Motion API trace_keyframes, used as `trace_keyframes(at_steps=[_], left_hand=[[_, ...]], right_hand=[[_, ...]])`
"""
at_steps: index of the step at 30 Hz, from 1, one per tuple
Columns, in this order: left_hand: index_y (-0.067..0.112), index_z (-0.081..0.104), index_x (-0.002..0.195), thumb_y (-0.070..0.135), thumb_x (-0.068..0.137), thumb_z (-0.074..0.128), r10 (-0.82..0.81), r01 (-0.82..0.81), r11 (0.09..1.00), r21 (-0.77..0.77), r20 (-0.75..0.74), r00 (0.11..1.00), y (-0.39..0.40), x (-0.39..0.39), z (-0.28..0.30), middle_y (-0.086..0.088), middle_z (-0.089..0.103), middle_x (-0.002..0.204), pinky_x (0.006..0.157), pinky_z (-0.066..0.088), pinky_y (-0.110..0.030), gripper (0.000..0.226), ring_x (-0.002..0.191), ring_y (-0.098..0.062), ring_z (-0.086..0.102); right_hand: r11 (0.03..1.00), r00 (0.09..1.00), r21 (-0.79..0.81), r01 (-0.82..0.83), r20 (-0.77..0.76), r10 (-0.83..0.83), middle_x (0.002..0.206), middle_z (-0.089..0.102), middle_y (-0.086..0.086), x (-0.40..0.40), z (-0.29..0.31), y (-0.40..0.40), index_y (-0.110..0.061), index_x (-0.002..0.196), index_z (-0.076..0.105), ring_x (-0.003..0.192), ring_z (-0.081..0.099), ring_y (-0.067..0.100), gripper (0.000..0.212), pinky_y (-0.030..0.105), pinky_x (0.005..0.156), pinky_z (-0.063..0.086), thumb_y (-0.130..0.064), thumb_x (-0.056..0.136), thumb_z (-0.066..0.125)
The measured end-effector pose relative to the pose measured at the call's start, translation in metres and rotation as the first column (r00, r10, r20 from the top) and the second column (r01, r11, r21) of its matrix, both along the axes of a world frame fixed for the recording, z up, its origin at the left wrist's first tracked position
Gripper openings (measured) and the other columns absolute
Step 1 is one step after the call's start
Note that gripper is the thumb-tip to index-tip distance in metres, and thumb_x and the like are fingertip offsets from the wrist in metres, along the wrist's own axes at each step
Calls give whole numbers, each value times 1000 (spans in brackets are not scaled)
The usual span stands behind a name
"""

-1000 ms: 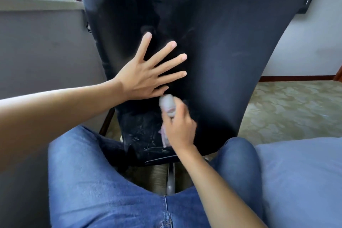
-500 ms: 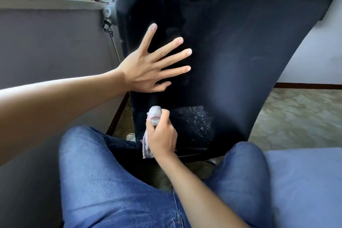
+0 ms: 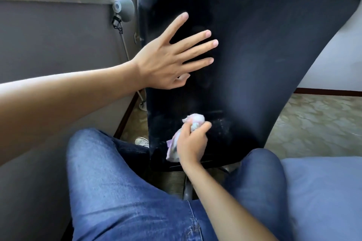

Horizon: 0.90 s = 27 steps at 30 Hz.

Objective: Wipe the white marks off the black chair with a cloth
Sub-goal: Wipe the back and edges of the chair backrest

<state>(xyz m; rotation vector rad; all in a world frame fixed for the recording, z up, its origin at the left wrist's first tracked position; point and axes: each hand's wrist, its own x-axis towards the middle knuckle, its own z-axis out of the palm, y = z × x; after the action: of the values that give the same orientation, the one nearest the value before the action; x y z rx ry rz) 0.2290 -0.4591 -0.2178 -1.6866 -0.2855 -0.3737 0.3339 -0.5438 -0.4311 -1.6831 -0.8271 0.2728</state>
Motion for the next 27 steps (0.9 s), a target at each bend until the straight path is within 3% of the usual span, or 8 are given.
trace_keyframes(at_steps=[3,9,12,14,18,22,24,27], left_hand=[[26,23,166,43,103,39,-6,9,999,-34,78,997,-10,0,26,-10,9,175,116,7,-78,67,160,-41,12],[42,7,165,69,96,43,5,20,995,-93,257,966,-29,6,86,-16,7,174,108,13,-89,82,151,-62,13],[43,9,165,72,93,44,17,8,997,-79,306,952,-29,11,81,-20,14,173,98,42,-66,85,137,-57,42],[44,15,164,71,91,45,7,13,998,-57,331,943,-29,17,74,-19,22,171,82,44,-50,83,116,-47,55],[45,15,163,70,91,45,-18,55,993,-101,340,940,-32,18,74,-17,25,170,81,42,-50,82,113,-44,55],[45,15,164,67,92,47,-18,67,989,-129,350,937,-34,19,69,-16,24,171,84,42,-52,82,117,-46,54],[44,16,164,65,92,48,-13,76,985,-157,373,928,-38,21,69,-16,22,172,88,42,-56,82,123,-49,51],[42,15,164,64,91,49,2,68,985,-160,403,915,-37,24,62,-16,19,173,97,39,-63,83,132,-53,45]], right_hand=[[962,925,-77,-261,264,272,97,72,12,-45,-5,3,-22,102,36,87,68,40,29,44,67,51,-49,102,48],[991,886,44,-126,454,93,115,70,-4,-15,-2,1,-26,131,52,93,70,26,44,36,68,49,-57,99,49],[981,905,185,-52,423,-32,116,71,-4,-1,8,-2,-24,130,57,90,71,28,38,32,63,44,-45,98,62],[972,925,237,-6,370,-85,116,70,-4,1,17,-1,-24,130,56,89,71,28,38,30,63,43,-41,97,65],[956,914,276,-97,404,-24,111,68,0,-14,19,-2,-28,133,48,85,71,27,41,33,60,52,-35,96,64],[834,627,388,-391,776,-67,99,65,1,-31,24,9,-24,128,54,76,66,17,40,28,53,50,-28,90,66],[836,506,385,-391,849,-154,90,63,1,-26,28,24,-23,123,56,67,62,16,43,28,48,47,-21,84,72],[883,376,283,-375,917,-134,81,57,0,-5,7,37,-25,122,56,56,56,17,47,30,41,44,-19,79,73]])
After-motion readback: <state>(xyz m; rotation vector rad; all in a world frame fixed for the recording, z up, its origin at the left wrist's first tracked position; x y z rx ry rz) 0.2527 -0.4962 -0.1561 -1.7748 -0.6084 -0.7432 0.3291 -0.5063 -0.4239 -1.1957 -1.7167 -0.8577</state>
